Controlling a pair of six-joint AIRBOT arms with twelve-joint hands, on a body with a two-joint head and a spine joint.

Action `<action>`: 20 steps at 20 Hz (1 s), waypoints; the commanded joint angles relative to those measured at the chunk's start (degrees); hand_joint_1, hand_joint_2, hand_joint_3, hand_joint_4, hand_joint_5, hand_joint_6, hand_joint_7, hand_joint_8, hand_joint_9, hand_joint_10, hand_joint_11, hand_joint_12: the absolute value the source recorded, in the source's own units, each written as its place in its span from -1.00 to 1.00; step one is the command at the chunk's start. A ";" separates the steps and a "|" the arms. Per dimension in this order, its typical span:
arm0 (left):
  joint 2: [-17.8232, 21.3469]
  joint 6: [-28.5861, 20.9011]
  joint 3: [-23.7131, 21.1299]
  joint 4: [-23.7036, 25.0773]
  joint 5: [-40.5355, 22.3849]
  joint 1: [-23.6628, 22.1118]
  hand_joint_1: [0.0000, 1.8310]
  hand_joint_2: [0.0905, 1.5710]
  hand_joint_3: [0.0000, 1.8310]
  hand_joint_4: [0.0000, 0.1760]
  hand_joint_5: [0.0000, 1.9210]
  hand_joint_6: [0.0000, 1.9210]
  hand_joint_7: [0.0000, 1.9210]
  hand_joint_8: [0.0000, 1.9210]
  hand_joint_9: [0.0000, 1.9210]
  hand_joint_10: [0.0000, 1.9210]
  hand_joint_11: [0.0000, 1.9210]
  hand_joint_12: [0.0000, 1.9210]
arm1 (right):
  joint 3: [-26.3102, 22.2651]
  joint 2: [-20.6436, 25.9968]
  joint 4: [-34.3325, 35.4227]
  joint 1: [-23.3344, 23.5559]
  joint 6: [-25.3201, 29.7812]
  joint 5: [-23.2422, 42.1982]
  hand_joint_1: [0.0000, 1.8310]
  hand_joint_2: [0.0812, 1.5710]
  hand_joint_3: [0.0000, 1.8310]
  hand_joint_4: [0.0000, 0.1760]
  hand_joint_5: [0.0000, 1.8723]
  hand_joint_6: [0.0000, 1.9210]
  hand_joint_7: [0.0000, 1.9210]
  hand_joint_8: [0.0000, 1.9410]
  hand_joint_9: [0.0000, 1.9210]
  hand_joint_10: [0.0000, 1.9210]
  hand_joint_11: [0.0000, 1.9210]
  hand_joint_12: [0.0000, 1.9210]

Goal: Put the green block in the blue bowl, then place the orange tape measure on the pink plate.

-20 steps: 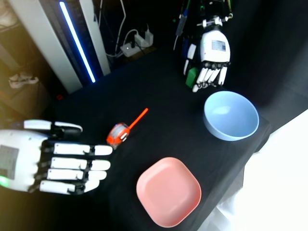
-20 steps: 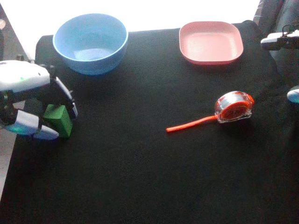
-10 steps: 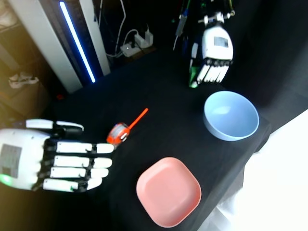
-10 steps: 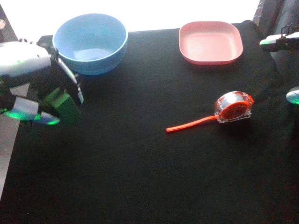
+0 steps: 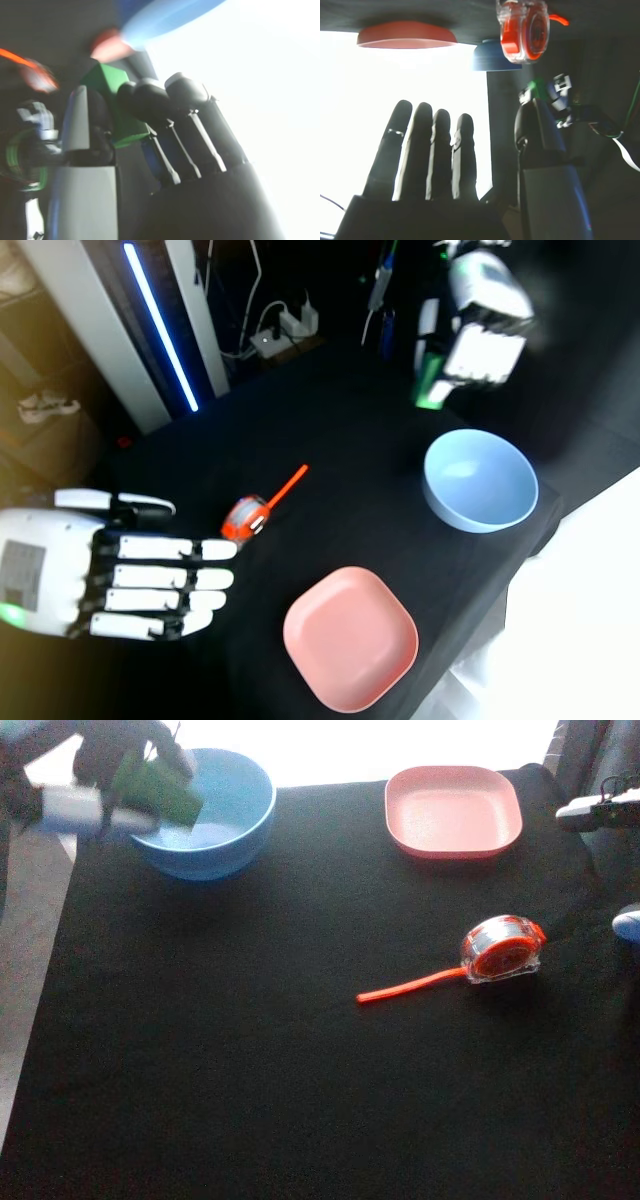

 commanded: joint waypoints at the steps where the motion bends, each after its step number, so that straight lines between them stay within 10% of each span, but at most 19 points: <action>1: -0.73 1.13 1.26 -1.94 -3.15 -1.13 0.41 0.28 -1.00 -1.00 0.11 -0.28 0.28 -0.20 0.20 0.09 -0.01 0.58 | 0.54 -0.23 2.80 0.58 0.70 5.96 0.11 0.29 -1.00 -0.70 -0.49 -0.99 -0.58 -0.99 -0.57 -0.99 -0.91 -0.17; 7: -10.96 2.62 12.38 -2.14 10.88 -6.88 0.38 0.29 -1.00 -1.00 0.12 -0.24 0.23 -0.20 0.18 -0.36 -0.14 0.34 | 1.48 -0.96 2.77 0.82 1.07 5.96 0.14 0.29 -1.00 -0.33 -0.50 -1.00 -0.57 -1.00 -0.56 -1.00 -0.89 -0.17; 12: -15.83 5.32 17.53 -2.08 19.23 -6.96 0.33 0.41 -1.00 -1.00 -0.10 0.01 0.07 0.06 0.01 -0.07 -0.19 0.60 | 1.92 -1.46 2.61 1.15 1.11 5.96 0.12 0.30 -1.00 -0.43 -0.51 -1.00 -0.56 -1.00 -0.55 -1.00 -0.91 -0.10; 14: -16.89 5.35 18.52 -1.89 20.87 -6.53 0.03 0.27 -1.00 -1.00 -0.13 -0.96 0.03 -0.74 -0.16 -0.21 -0.42 0.60 | 2.22 -1.87 2.37 1.73 1.25 5.96 0.11 0.30 -1.00 -0.24 -0.50 -1.00 -0.58 -1.00 -0.56 -1.00 -0.89 -0.13; 17: -16.42 5.35 17.39 -1.06 20.51 -4.97 -0.03 0.25 -1.00 -0.83 -0.24 -1.00 -0.05 -0.95 -0.25 -0.50 -0.63 0.44 | 2.43 -2.16 1.81 2.41 1.25 5.96 0.11 0.29 -1.00 -0.23 -0.51 -1.00 -0.59 -1.00 -0.56 -1.00 -0.89 -0.15; 20: -14.28 5.36 14.33 -0.92 17.23 -3.64 -0.15 0.26 -1.00 -0.26 -0.42 -1.00 -0.26 -1.00 -0.27 -0.87 -0.74 0.28 | 2.43 -2.17 1.66 2.41 1.26 5.96 0.10 0.28 -1.00 -0.21 -0.52 -1.00 -0.60 -1.00 -0.58 -1.00 -0.89 -0.17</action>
